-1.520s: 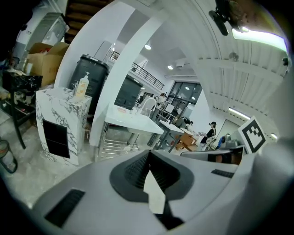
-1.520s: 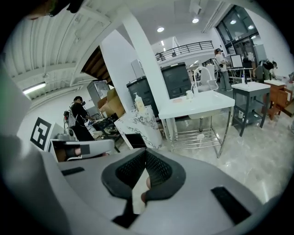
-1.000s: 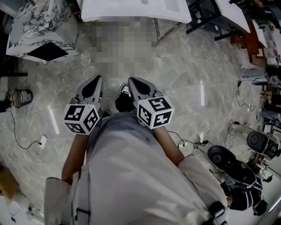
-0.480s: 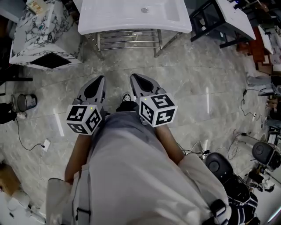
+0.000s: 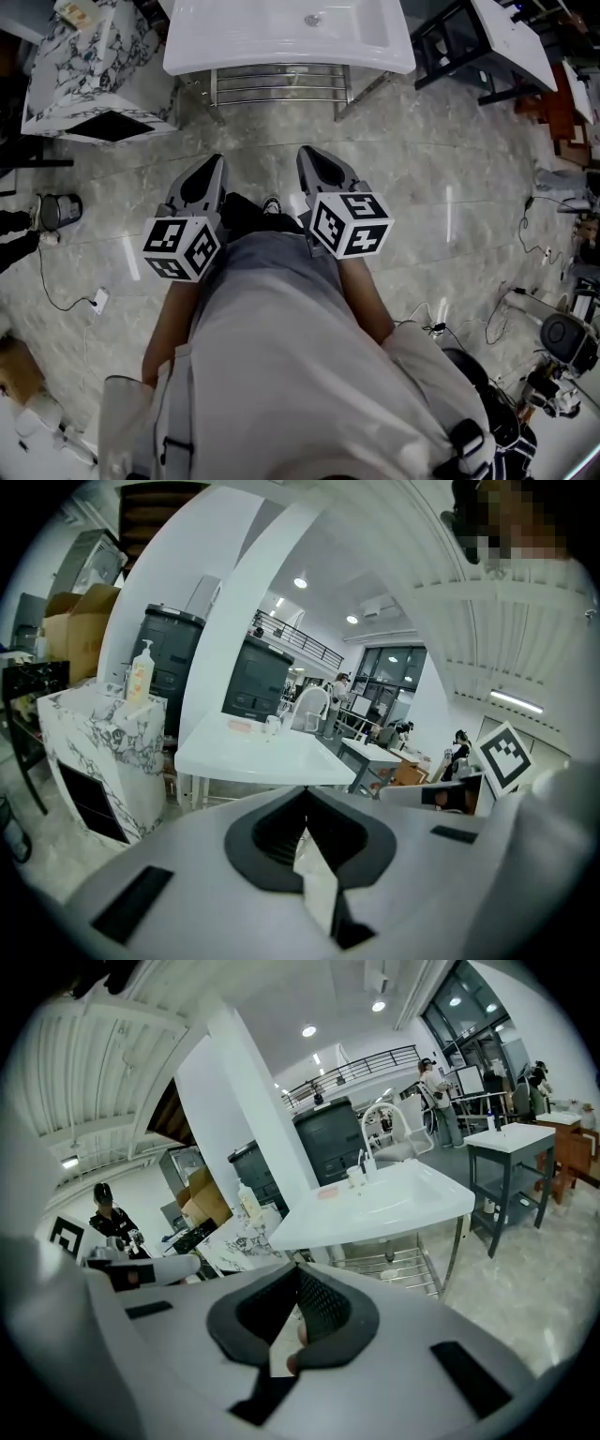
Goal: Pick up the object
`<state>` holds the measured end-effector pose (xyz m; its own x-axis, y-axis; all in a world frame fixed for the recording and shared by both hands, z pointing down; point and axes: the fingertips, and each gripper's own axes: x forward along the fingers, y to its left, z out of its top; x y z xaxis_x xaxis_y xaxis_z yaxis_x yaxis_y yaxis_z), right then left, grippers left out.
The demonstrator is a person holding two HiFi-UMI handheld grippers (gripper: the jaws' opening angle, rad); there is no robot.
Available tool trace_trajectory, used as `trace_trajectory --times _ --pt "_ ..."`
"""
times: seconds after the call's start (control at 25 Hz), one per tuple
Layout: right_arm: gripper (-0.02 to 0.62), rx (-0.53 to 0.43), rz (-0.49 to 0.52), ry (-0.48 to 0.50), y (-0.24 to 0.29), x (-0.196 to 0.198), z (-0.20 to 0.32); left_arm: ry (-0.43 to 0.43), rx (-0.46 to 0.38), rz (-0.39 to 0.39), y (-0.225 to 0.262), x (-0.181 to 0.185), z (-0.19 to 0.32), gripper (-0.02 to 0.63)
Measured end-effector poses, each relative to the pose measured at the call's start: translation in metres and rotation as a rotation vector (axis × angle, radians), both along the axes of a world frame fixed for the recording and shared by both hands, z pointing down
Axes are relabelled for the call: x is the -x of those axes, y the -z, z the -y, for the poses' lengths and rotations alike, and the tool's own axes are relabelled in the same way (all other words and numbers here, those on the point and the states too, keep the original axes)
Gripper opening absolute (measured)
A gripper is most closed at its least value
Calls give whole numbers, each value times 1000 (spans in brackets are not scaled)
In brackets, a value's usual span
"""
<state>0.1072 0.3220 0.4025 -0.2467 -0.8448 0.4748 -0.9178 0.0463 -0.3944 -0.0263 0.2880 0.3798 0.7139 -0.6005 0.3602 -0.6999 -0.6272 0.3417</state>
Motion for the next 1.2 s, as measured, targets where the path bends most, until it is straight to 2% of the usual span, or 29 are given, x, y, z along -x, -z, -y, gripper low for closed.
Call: trace_trajectory --times 0.32,0.76,1.2 --pt "9 -19 20 -16 6 -12 17 38 60 -43 -2 -9 21 3" --pt "10 -14 -2 -23 4 -15 67 40 70 -90 1 -17 80 3" --pt "11 -3 -38 -14 7 -10 142 24 69 -79 -1 -16 155 3"
